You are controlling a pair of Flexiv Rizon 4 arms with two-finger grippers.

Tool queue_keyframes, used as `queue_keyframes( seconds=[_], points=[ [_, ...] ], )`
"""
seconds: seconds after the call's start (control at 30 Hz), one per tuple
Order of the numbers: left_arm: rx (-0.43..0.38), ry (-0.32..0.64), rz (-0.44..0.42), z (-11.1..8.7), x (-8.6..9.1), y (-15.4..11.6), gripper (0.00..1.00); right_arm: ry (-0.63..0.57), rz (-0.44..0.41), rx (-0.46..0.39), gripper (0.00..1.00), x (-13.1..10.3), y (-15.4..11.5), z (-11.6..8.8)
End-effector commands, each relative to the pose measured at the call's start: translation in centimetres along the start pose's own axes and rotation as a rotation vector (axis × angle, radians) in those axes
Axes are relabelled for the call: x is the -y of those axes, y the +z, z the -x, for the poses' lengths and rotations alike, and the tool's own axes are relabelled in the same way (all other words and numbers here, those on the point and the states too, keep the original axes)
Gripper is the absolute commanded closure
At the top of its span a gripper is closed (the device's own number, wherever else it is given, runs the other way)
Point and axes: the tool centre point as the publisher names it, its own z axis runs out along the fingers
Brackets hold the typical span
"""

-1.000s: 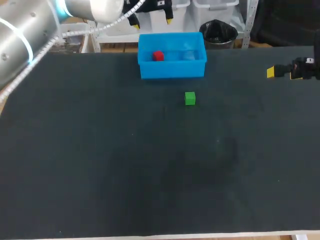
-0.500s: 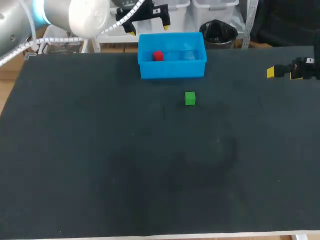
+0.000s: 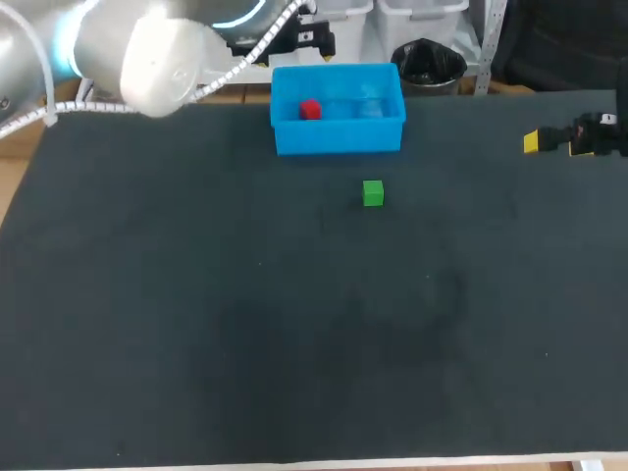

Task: Use the left arm to pick the red cube and place it into the blue plastic box first, then use the right arm to grasp the green cube and put it into the same blue plastic box after the first action is fully finished.

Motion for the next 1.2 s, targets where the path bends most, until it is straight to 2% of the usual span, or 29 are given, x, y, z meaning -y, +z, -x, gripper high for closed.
queue_keyframes(
  seconds=[0.03,0.23,0.6,0.9,1.2],
  points=[
    [0.065,0.044,-0.119,-1.2,-1.1,-0.9,0.0,0.0,-0.002,-0.001,0.0,0.0,0.0,0.0],
    [0.087,0.116,-0.259,-2.1,-1.5,-2.1,0.0,0.0,-0.002,-0.001,0.0,0.0,0.0,0.0],
    [0.099,0.363,-0.474,-3.0,-3.6,-4.7,0.0,0.0,-0.002,-0.001,0.0,0.0,0.0,0.0],
    [0.072,0.496,-0.611,-4.1,-5.0,-6.6,0.0,0.0,-0.002,-0.001,0.0,0.0,0.0,0.0],
    [0.024,0.627,-0.703,-6.1,-5.1,-7.6,0.0,0.0,-0.002,-0.001,0.0,0.0,0.0,0.0]
  ],
)
